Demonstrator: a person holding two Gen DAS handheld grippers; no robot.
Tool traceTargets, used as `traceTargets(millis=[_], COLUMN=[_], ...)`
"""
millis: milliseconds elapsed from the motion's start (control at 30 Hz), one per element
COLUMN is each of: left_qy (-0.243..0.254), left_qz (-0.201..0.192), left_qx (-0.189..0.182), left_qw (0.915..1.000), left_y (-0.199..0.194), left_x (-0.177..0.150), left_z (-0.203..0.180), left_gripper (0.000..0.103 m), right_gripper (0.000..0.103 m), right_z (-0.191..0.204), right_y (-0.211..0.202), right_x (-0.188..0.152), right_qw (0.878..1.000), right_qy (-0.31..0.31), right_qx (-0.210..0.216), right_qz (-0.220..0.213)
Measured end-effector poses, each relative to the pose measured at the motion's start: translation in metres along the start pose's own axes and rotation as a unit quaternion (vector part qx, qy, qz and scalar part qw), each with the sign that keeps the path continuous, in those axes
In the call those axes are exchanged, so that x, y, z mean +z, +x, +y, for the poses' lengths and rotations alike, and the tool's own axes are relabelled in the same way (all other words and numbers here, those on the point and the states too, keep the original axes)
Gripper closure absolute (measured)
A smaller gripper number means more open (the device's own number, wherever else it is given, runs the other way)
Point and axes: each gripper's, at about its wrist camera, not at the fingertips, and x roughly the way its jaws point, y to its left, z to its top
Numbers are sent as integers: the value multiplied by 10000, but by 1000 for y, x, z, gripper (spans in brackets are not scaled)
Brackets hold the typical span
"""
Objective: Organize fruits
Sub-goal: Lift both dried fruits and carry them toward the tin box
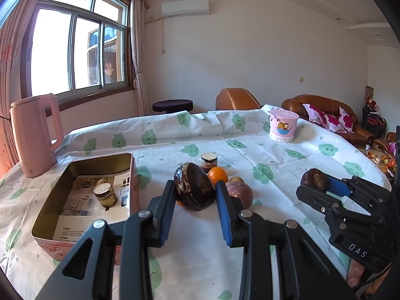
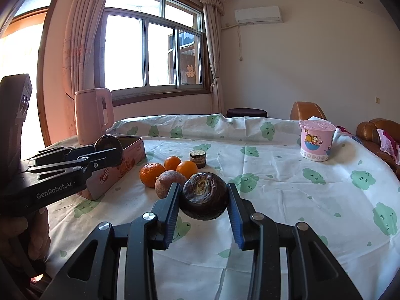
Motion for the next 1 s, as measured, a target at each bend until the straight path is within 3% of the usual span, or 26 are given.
traceTargets(millis=[1000], left_qy=[86], left_qz=[-404], left_qx=[139], left_qw=[9990], left_y=[-16], left_x=[-10], left_z=[0], left_gripper=[69], right_gripper=[64], right_z=[1], right_y=[-17], right_x=[-3], right_qw=[9983], right_qy=[-80], right_qx=[40], right_qz=[-576])
